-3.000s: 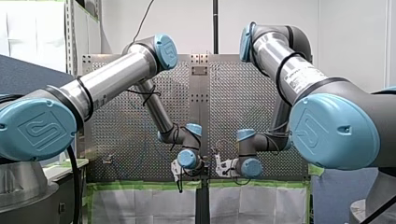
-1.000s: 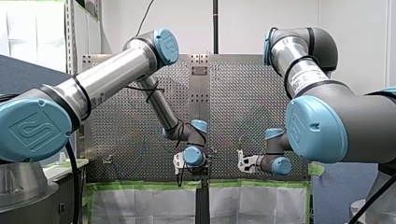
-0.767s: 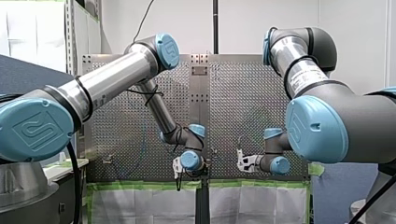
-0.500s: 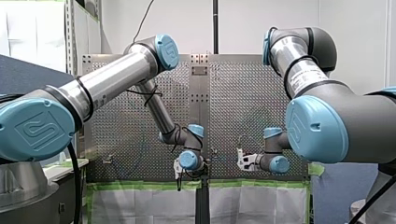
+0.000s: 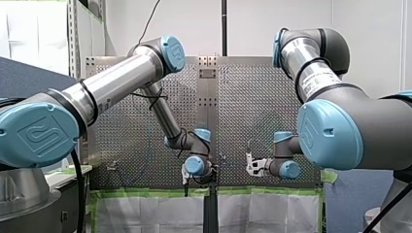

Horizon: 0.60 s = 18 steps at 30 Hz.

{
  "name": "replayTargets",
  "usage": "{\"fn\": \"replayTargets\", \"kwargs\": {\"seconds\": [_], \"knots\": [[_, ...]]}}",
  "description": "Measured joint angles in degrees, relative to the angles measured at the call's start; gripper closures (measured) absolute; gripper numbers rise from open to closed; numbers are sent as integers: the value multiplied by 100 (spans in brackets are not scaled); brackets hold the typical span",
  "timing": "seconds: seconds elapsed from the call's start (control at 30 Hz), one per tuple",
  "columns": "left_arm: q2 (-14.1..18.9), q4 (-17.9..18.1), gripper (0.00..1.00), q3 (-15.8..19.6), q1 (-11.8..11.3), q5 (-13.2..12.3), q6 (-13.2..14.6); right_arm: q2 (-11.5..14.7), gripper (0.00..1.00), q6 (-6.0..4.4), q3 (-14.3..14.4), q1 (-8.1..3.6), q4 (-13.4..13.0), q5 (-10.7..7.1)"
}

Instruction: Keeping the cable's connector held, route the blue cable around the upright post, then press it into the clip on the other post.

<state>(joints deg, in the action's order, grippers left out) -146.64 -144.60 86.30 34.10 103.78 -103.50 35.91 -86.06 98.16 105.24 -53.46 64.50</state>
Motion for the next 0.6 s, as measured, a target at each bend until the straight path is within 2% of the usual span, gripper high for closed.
{"fn": "replayTargets", "kwargs": {"seconds": [0.33, 0.6], "knots": [[347, -32, 100, 0, 42, -23, 152, -1, 100, -9, -4, -4, 11, 17], [361, -70, 100, 0, 3, -14, 18, 1, 100, -9, -5, -8, 58, 25]]}}
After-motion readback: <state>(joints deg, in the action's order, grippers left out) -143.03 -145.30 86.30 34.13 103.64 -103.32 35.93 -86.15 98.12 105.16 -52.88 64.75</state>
